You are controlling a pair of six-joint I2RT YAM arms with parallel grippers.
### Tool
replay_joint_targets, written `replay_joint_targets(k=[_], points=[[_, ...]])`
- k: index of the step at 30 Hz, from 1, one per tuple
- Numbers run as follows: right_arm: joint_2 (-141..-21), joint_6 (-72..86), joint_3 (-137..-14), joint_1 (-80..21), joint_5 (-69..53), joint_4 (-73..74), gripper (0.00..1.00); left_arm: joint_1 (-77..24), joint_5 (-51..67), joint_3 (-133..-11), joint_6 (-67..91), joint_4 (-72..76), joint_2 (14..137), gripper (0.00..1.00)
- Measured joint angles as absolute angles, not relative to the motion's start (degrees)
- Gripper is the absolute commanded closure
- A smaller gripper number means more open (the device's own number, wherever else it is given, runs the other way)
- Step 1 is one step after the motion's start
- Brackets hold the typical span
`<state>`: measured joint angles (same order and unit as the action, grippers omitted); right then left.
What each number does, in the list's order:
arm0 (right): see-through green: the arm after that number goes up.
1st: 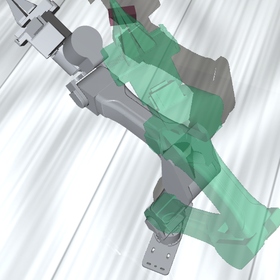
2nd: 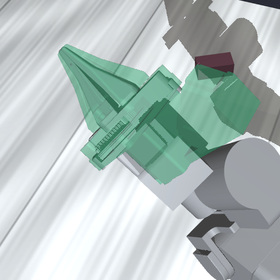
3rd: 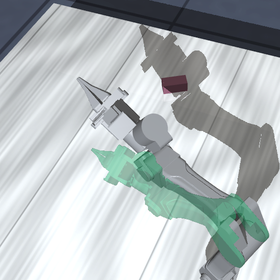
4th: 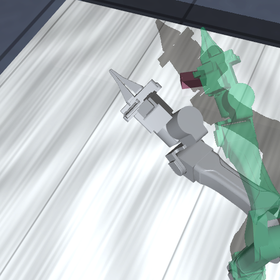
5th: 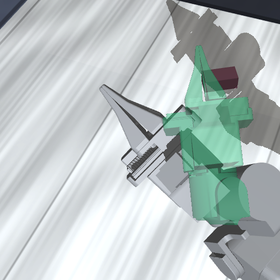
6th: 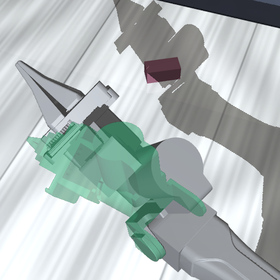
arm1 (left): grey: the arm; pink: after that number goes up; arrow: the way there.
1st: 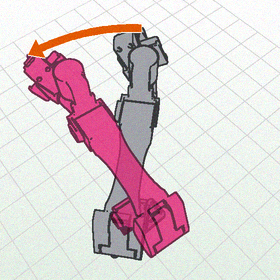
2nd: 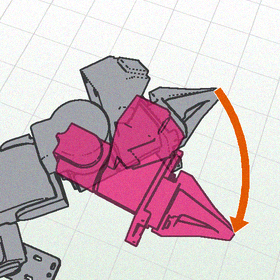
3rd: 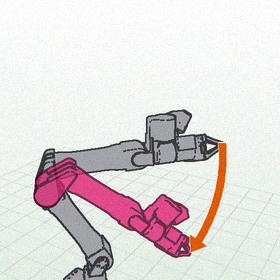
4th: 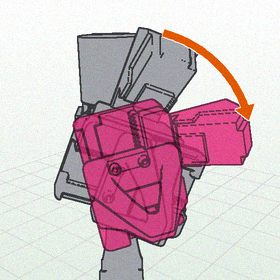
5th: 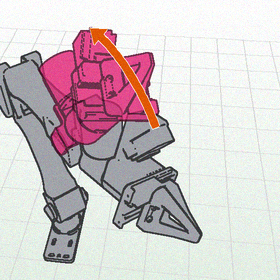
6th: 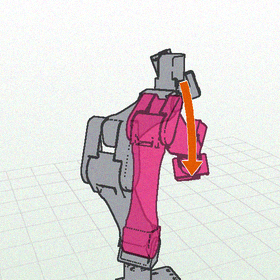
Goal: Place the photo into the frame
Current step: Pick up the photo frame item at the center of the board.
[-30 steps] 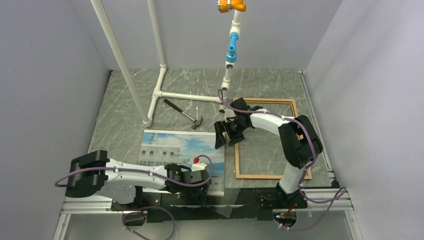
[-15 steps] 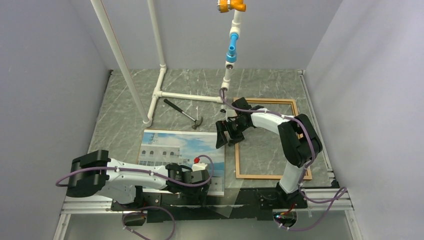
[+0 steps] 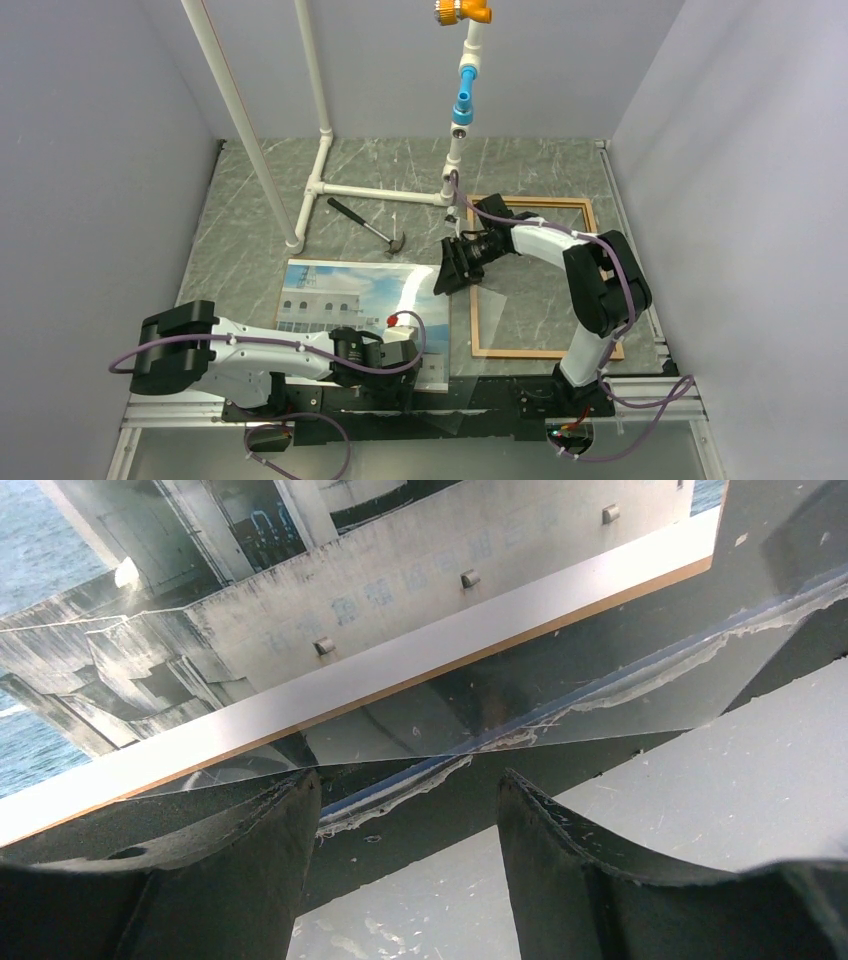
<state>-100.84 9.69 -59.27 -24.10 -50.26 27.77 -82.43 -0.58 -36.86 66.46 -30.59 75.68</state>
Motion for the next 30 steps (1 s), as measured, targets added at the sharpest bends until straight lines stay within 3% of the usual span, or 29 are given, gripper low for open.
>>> replay_joint_targets(k=[5, 9, 12, 15, 30], points=[[-101.2, 9.8, -58.1, -25.5, -53.1, 29.8, 0.48, -82.5, -0.7, -36.6, 66.5, -30.3, 75.2, 0.29], [-102.3, 9.5, -57.6, -25.6, -52.6, 30.1, 0.68, -82.5, -0.7, -36.4, 66.4, -30.3, 75.1, 0.29], [-102.4, 9.6, -57.4, -25.5, -51.9, 30.1, 0.89, -82.5, -0.9, -36.4, 66.4, -30.9, 74.8, 0.30], [-102.2, 10.3, -57.5, -25.5, -50.7, 30.4, 0.99, -82.7, -1.2, -36.4, 66.0, -31.9, 74.4, 0.29], [-81.4, 20.6, -51.6, -25.5, -40.4, 30.9, 1.00, -82.9, -13.7, -43.5, 62.1, -39.2, 63.4, 0.27]])
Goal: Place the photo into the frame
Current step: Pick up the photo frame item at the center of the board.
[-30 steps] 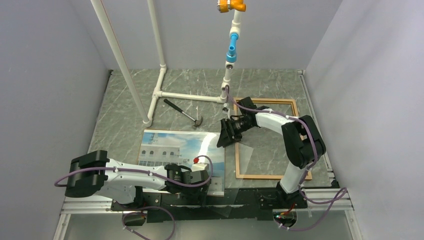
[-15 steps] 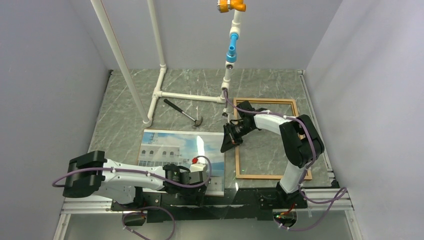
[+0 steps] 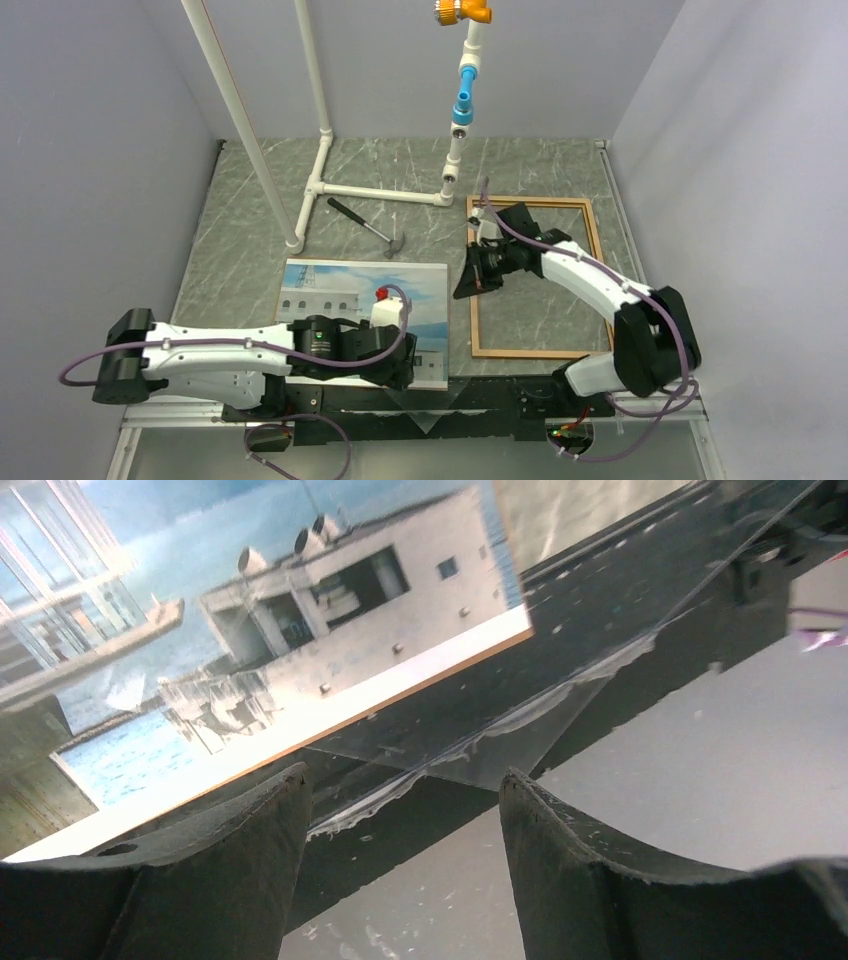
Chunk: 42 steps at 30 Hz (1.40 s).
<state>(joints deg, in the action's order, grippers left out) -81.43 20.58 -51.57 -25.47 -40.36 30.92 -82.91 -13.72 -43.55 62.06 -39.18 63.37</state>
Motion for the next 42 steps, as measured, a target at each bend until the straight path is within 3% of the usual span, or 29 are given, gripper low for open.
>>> replay_joint_targets(k=[8, 18, 21, 22, 25, 29, 42], points=[[-64.7, 29.5, -38.9, -18.8, -30.8, 30.5, 1.00, -81.9, -18.5, -44.5, 62.3, -40.1, 55.9, 0.27], [-46.1, 38.5, -37.0, -15.6, -17.8, 31.0, 0.99, -75.6, -17.8, -40.3, 62.8, -37.8, 54.1, 0.26], [-44.1, 41.2, -35.7, -15.4, -15.2, 31.6, 0.79, -73.4, -16.9, -41.1, 62.8, -38.1, 57.6, 0.25], [-43.6, 42.0, -35.1, -15.3, -14.8, 31.6, 0.61, -72.4, -16.1, -41.6, 62.8, -38.2, 59.4, 0.25], [-42.5, 43.6, -32.8, -15.2, -14.5, 31.9, 0.30, -69.7, -14.1, -42.2, 62.8, -38.0, 62.5, 0.24], [-42.5, 44.0, -30.5, -15.2, -13.7, 33.9, 0.03, -65.5, -11.6, -42.2, 62.8, -37.4, 64.7, 0.24], [-57.2, 38.2, -35.7, -11.8, -3.2, 35.8, 0.01, -59.8, -8.9, -44.3, 59.6, -36.7, 70.9, 0.22]])
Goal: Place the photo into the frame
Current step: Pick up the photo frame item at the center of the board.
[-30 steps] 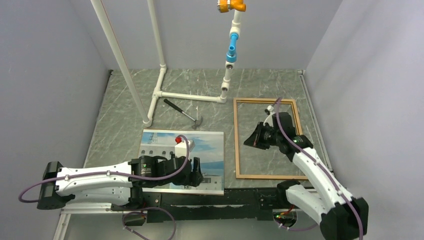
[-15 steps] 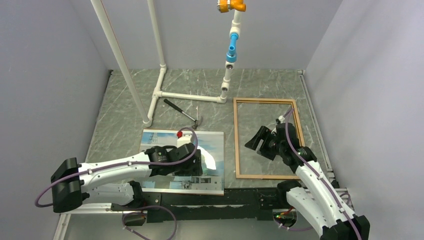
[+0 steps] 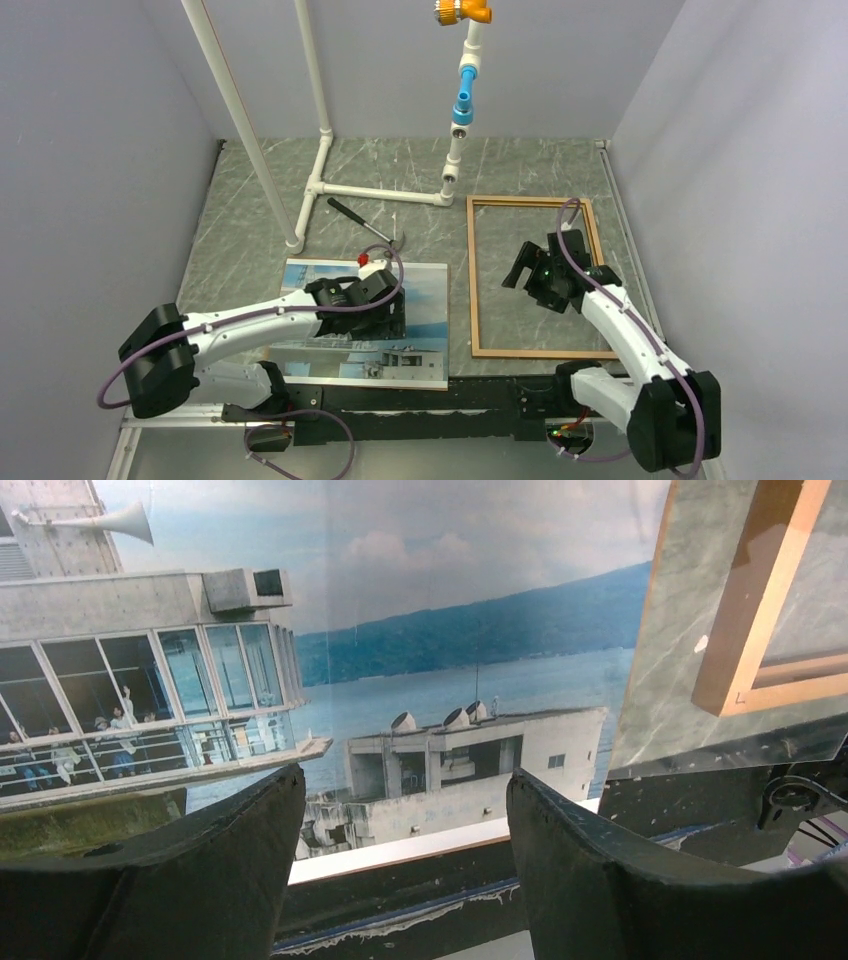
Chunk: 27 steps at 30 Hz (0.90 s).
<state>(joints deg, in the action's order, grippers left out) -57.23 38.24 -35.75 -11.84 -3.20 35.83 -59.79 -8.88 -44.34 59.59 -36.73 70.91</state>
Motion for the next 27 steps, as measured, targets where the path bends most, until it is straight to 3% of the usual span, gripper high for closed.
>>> replay_joint_targets(k=[5, 11, 15, 17, 22, 27], points=[[-62.1, 32.9, -35.7, -2.1, -11.7, 30.9, 0.01, -58.1, -7.5, -44.5, 57.7, -35.0, 72.6, 0.22], [-71.1, 28.3, -34.7, 8.8, -29.5, 22.2, 0.09, -56.0, -4.6, -42.0, 56.3, -30.9, 72.6, 0.22], [-77.6, 27.3, -32.4, 10.3, -40.3, 17.3, 0.18, -54.6, -2.9, -40.6, 55.6, -29.1, 73.3, 0.22], [-80.3, 27.1, -31.8, 10.3, -44.8, 15.6, 0.32, -53.7, -2.1, -39.5, 55.1, -27.6, 73.7, 0.22], [-84.9, 25.7, -31.6, 10.3, -52.5, 12.4, 0.44, -50.8, 1.2, -36.3, 53.6, -23.9, 74.3, 0.22], [-89.5, 25.1, -31.4, 10.1, -57.6, 10.2, 0.44, -48.4, 4.9, -35.6, 52.1, -20.1, 75.2, 0.22]])
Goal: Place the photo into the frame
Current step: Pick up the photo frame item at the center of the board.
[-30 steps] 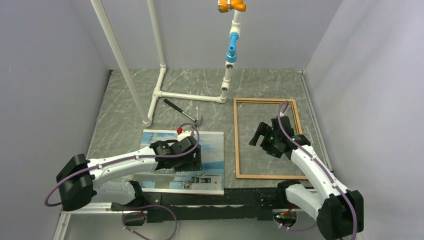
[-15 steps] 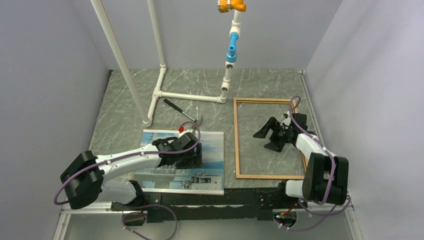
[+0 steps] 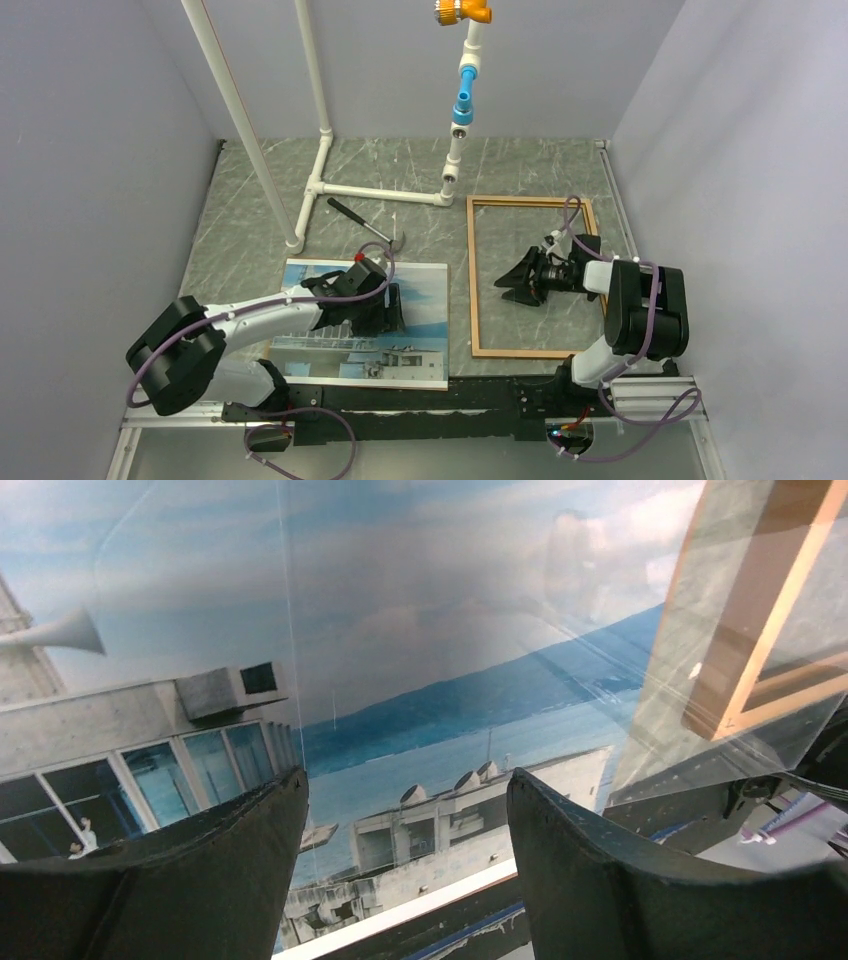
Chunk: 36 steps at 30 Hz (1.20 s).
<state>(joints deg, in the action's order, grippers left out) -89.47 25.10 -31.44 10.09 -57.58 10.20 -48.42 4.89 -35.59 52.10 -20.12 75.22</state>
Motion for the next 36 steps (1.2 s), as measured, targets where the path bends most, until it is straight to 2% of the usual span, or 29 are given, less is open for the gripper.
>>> replay_joint_targets(k=[5, 7, 11, 12, 13, 15, 18, 20, 24, 27, 29, 33, 36], points=[[-90.1, 25.1, -31.2, 8.0, -59.5, 8.4, 0.46, -47.0, 7.8, -35.4, 51.0, -16.6, 76.5, 0.23], [-90.1, 25.2, -31.2, 7.0, -60.2, 7.8, 0.53, -46.7, 8.8, -35.1, 50.7, -15.2, 76.8, 0.23], [-90.1, 25.5, -31.2, 5.5, -60.6, 7.0, 0.73, -46.4, 10.2, -34.9, 50.3, -12.9, 77.5, 0.23], [-90.0, 25.4, -31.2, 5.3, -60.6, 7.1, 0.74, -46.4, 10.5, -34.9, 50.3, -12.4, 77.6, 0.23], [-89.8, 25.2, -31.2, 5.1, -60.4, 7.4, 0.73, -46.4, 10.7, -34.8, 50.3, -12.1, 77.7, 0.23], [-88.7, 24.9, -31.2, 5.0, -59.7, 8.8, 0.60, -46.3, 10.9, -34.5, 50.2, -11.5, 77.6, 0.23], [-86.0, 24.6, -31.4, 4.9, -58.4, 10.7, 0.34, -46.4, 10.8, -33.9, 50.2, -10.9, 76.8, 0.23], [-84.2, 24.0, -32.1, 4.8, -57.1, 12.2, 0.25, -46.4, 10.7, -33.6, 50.1, -11.1, 76.2, 0.23], [-83.4, 23.1, -34.2, 4.8, -55.0, 13.8, 0.23, -46.4, 10.2, -33.2, 49.6, -11.9, 75.4, 0.23], [-83.6, 23.0, -35.3, 4.8, -54.3, 14.1, 0.26, -46.4, 10.1, -32.9, 49.3, -11.9, 75.1, 0.23], [-84.1, 23.1, -35.7, 4.8, -54.3, 14.1, 0.36, -46.4, 10.1, -32.5, 49.2, -11.6, 74.8, 0.23], [-84.8, 23.1, -36.0, 4.8, -54.5, 14.1, 0.73, -46.3, 10.1, -32.2, 49.2, -11.2, 74.7, 0.23], [-84.1, 23.2, -36.2, 4.8, -54.5, 14.7, 0.91, -46.3, 10.1, -32.1, 49.2, -11.0, 74.6, 0.23]])
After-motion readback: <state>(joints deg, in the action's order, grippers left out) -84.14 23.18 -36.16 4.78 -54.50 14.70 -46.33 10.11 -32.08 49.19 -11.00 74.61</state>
